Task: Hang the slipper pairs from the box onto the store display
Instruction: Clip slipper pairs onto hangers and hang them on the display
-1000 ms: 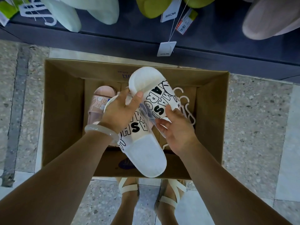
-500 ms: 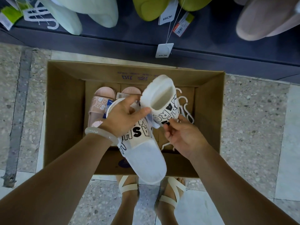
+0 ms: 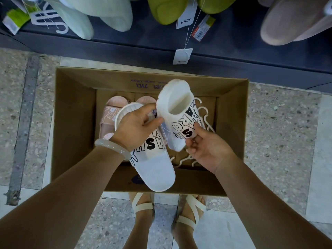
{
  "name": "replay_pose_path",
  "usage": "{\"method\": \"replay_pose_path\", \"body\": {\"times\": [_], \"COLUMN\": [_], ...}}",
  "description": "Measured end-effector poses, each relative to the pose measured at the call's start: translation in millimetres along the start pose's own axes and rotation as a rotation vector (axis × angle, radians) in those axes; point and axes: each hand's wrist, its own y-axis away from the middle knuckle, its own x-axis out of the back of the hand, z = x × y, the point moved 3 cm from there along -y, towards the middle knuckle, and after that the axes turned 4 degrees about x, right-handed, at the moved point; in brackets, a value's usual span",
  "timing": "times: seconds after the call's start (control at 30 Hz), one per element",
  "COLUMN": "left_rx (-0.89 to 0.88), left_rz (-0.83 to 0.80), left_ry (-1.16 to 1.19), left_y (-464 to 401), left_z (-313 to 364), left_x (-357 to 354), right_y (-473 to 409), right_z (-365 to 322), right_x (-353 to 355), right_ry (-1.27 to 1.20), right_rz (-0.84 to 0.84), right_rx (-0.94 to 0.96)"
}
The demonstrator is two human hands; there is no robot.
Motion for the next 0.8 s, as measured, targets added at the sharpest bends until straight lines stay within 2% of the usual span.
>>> {"method": "replay_pose_path", "body": {"times": [0.17,0.23,0.3,0.47,0.57,0.67,0.8], "left_rx": [0.044,-0.008,-0.088,-0.162,-0.138,-0.1,-0.019], "left_rz": [0.054,0.07,0.063,-0.024,-0.072,-0.044,-0.005], "left_ry": [-0.113,-0.159,-0.22,-0.36,-0.481,-0.57,-0.722], "left_y": [4,5,6,8,9,10,7], "left_z": [-2,-3,0,4,6,10,6], "left_x": [-2,-4,-6,-11,-14,-16,-17], "right_y": [-2,-3,-4,-4,-3,-3,-1], "right_z": [1,2,0,-6,-7,-7,-5], "right_x": [-10,-14,-18,-27,-34,-42,-48], "right_ry": [-0.156,-0.149,-0.093,0.071,0.142,0.238,0.319], "right_rz": [0.072,0.112,0.142,0.173,0.159,0.15,0.101], "right_rx": [-0.008,0.009,0.021,0.086,0.141,0.175,0.126]}}
